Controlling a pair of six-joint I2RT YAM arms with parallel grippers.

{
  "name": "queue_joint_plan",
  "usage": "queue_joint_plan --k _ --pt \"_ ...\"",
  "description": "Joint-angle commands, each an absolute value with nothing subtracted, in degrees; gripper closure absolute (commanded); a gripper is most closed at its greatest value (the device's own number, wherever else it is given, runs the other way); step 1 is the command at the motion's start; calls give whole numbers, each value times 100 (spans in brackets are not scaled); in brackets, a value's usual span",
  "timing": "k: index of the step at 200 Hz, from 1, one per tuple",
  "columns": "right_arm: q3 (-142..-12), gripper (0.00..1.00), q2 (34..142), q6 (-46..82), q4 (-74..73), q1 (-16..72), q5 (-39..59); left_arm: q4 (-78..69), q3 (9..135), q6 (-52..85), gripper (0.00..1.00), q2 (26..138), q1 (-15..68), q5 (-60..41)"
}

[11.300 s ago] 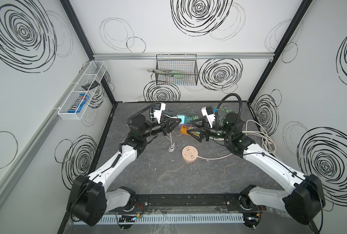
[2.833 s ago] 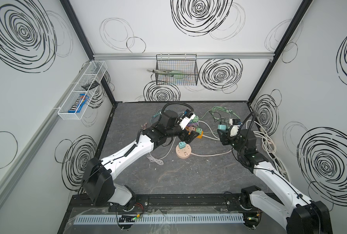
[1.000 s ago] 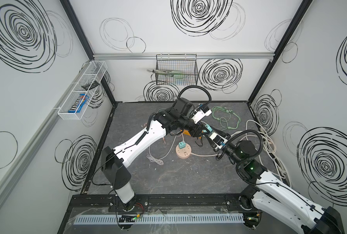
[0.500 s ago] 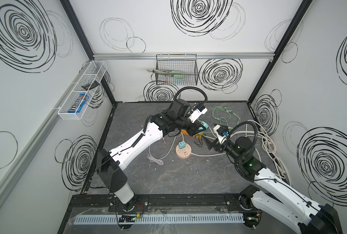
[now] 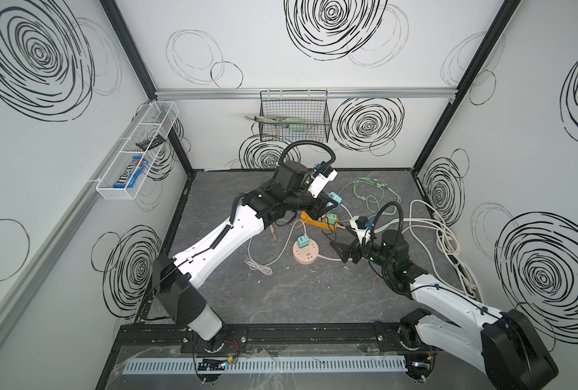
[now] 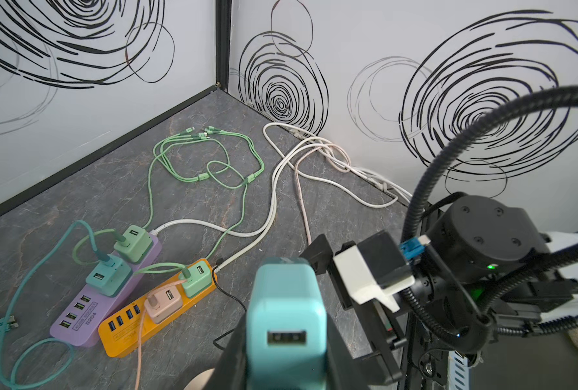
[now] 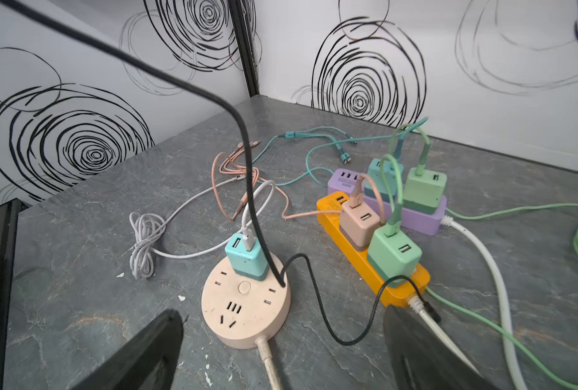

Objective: Insert the plug
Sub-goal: 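Carry the teal charger toward the round socket with the left gripper while the right withdraws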

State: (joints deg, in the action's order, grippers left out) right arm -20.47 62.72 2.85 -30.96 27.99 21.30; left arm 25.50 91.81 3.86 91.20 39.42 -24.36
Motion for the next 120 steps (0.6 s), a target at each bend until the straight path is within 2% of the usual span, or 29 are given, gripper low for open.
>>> queue_joint_plan --k 1,48,65,73,95,120 --pt "-2173 3 6690 344 -4067 3006 2022 2250 9193 465 100 9000 3920 -2548" --pt "-2236 5 7856 493 -5577 3223 990 2199 9000 447 100 8813 3850 -2548" --pt "-2189 12 8073 569 -6004 3229 662 2225 8939 456 100 8756 3790 -2607" --pt "-2160 18 8118 609 -6229 3238 539 2268 8947 448 100 8750 3765 -2631" --pt "-2184 50 8085 684 -6135 3226 305 2301 8921 462 100 8689 3729 -2615" --pt "-2109 77 7583 586 -5712 3185 144 2352 8975 497 100 8607 3759 -2220"
